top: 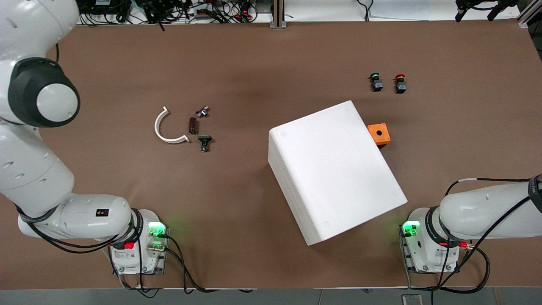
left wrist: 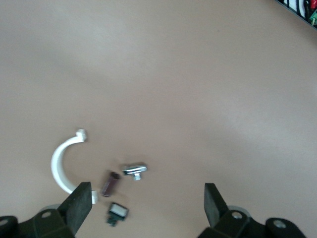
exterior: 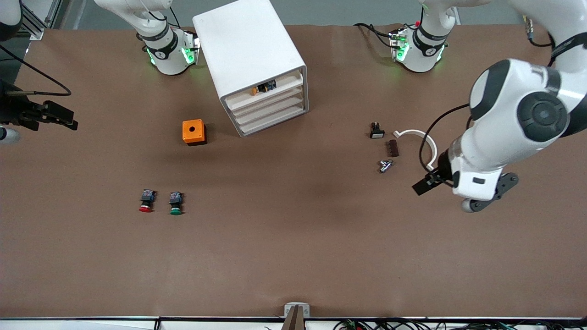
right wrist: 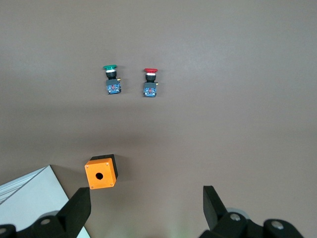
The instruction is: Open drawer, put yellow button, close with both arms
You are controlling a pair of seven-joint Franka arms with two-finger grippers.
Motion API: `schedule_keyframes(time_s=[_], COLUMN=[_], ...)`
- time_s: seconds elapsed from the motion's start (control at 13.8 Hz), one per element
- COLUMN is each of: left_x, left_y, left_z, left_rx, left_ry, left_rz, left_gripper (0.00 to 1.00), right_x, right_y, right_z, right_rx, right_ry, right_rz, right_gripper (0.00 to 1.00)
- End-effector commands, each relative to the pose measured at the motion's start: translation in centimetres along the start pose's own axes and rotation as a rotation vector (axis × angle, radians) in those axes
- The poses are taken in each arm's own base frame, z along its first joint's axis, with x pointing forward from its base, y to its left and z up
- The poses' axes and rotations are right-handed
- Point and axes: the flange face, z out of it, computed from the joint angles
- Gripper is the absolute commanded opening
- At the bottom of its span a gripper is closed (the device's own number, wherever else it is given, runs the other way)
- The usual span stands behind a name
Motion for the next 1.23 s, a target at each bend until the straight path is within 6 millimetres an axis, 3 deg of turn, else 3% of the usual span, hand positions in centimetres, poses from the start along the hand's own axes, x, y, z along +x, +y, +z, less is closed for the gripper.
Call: schedule_keyframes(time_s=[0.0,0.36,0.65,1.16], left_x=[0.0,-2.4,-4.8,-7.9], left_y=[-3.9,-10.1,-14.8,-15.3], left_z=[-4.1,-9.6,-10.6,-11.1], left_rx=[0.026,0.056,0.054,0.054], left_ry=[0.035,0.031,0.009,0.02], left_rz=[0.089,0.276,0.424,0.484], left_gripper=[1.0,1.0,1.0,1.0], right_x=[-1.2,-1.3,-2.1,-2.1], right_y=[0.0,1.0,0.9,0.6], right_z=[-0.7,-0.6,-0.1,-0.3], right_rx=[0.016,0.017,0.016,0.015], right_ry=[0.031,0.03,0.045,0.06], right_rz=[0.002,0.008,0.007,0.002], right_gripper=[1.0,1.0,1.0,1.0])
